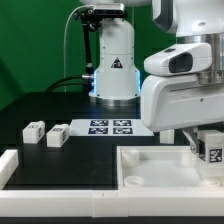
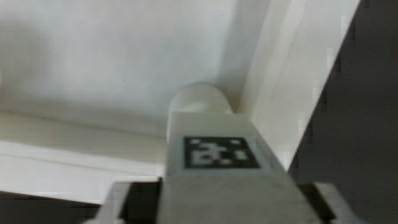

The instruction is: Assemble one leg

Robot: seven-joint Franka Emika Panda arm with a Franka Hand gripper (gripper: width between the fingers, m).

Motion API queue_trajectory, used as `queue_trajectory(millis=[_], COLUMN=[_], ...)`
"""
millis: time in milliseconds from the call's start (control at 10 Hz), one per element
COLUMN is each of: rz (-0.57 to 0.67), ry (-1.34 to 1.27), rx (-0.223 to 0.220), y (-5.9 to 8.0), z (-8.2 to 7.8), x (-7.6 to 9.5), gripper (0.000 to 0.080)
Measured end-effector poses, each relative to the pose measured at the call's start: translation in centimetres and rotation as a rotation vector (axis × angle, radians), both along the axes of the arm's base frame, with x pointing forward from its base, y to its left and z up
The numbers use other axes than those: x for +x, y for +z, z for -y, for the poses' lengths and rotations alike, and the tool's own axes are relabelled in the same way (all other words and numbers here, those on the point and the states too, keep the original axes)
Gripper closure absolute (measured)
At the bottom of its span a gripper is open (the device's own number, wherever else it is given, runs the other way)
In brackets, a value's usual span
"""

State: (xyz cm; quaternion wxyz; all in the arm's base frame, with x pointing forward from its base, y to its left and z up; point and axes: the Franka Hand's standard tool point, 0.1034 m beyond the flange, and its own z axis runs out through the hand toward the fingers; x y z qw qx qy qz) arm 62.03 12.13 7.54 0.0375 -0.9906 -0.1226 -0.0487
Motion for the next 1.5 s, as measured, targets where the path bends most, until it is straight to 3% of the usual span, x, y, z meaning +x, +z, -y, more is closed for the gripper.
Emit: queue_trajectory(millis=[300, 1100, 1300, 1500], rz=[-0.007, -0.085, -0.092, -0.084], ry=[-0.085, -1.265, -1.348, -1.273], rx=[0.009, 0.141, 0.149, 0.143], y=[0.0, -0.23, -0.22, -0.22], z=[-0.02, -0.22, -0.28, -0.34], x=[0.0, 0.06, 0.1, 0.1], gripper=[0.0509, 0.0509, 0.0509, 0.0258])
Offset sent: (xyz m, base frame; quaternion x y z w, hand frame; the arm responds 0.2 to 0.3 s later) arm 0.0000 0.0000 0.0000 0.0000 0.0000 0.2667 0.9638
